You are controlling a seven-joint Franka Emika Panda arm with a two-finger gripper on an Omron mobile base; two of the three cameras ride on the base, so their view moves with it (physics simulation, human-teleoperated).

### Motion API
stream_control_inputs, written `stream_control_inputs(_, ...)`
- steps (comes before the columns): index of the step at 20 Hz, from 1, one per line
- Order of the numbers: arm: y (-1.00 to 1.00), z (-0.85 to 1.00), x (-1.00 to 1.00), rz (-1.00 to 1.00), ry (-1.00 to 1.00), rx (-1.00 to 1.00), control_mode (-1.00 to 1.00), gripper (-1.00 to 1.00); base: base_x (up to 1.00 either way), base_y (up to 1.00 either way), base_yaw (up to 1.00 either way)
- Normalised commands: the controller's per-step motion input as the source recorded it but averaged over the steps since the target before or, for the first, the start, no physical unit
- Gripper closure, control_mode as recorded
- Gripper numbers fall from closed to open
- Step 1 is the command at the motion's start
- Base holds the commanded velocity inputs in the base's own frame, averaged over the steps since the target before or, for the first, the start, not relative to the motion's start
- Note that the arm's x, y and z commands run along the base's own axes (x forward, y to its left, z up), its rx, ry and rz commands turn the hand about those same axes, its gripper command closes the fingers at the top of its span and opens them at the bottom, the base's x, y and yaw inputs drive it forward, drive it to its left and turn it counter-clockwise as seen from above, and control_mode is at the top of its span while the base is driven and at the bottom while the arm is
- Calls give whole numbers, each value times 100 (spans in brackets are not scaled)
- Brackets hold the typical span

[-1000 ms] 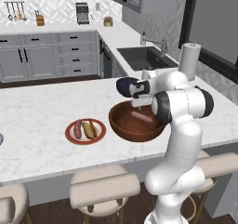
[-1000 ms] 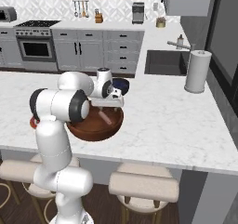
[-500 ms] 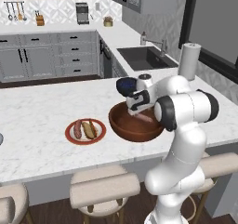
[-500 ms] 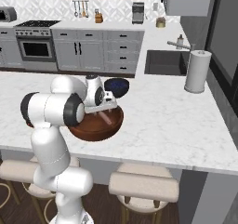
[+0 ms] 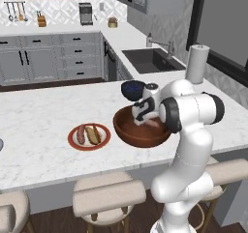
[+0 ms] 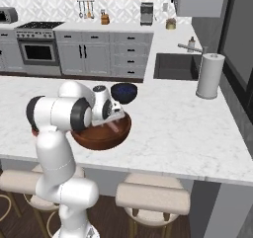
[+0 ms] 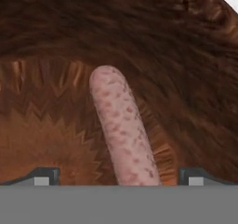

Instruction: Place one bun and one sausage from the bowl on each plate.

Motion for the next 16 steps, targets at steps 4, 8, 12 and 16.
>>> stream_control_inputs(4,-1,-29,31,7,-1,0,-100,-100,0,0,0)
stream_control_inputs(8,-15,-26,18,4,0,0,-100,-100,0,0,0)
stream_control_inputs(12,-10,-16,2,4,-2,0,-100,100,0,0,0)
stream_control_inputs(16,0,0,0,1,0,0,-100,100,0,0,0)
